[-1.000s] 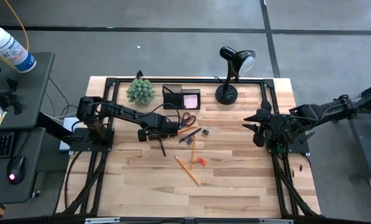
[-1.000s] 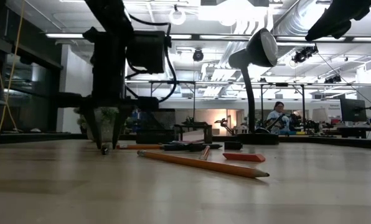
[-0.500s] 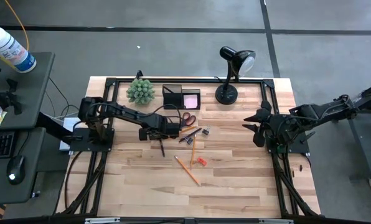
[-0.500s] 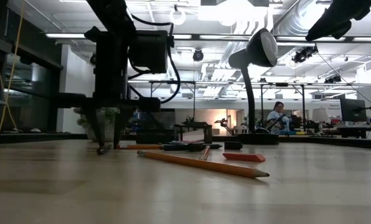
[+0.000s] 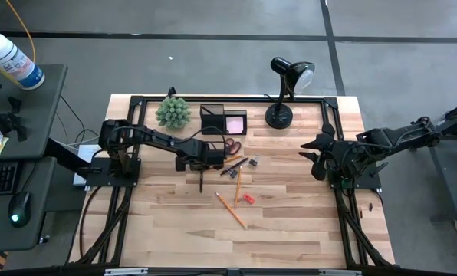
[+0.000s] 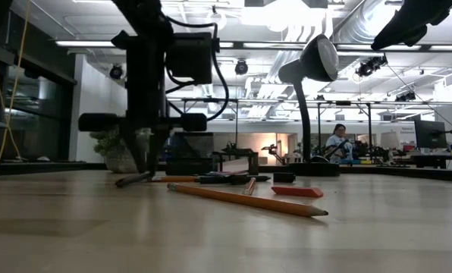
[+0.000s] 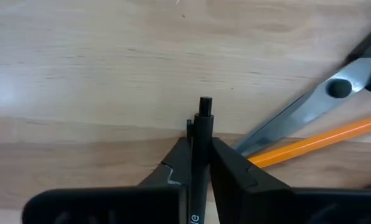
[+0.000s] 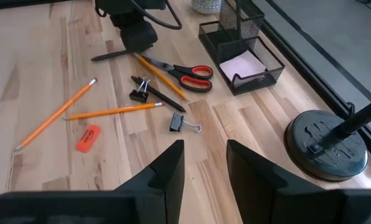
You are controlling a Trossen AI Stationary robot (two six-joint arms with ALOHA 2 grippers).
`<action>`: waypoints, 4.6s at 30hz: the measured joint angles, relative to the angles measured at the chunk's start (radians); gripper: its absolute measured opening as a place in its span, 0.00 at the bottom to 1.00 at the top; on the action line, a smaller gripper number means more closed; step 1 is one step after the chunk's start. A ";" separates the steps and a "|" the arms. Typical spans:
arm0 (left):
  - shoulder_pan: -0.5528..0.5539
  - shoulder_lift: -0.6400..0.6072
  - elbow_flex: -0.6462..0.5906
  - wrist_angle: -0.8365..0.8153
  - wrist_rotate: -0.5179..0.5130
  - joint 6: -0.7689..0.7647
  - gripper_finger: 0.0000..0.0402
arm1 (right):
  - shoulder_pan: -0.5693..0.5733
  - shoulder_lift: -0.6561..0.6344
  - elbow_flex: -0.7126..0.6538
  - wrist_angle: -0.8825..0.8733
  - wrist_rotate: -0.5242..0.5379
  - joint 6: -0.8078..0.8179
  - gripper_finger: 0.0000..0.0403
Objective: Pick and place office supplies into organizer
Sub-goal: Put the left black pen into the black desk organizer
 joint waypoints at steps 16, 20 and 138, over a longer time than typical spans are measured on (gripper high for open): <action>0.000 -0.003 0.081 -0.074 -0.073 0.120 0.09 | 0.000 0.000 0.000 -0.001 0.002 -0.010 0.28; 0.000 -0.003 0.115 -0.103 -0.093 0.158 0.10 | 0.000 0.000 0.000 -0.001 0.002 -0.010 0.28; 0.358 0.108 0.430 0.501 -0.583 1.444 0.10 | 0.000 0.000 0.000 0.151 0.026 0.052 0.28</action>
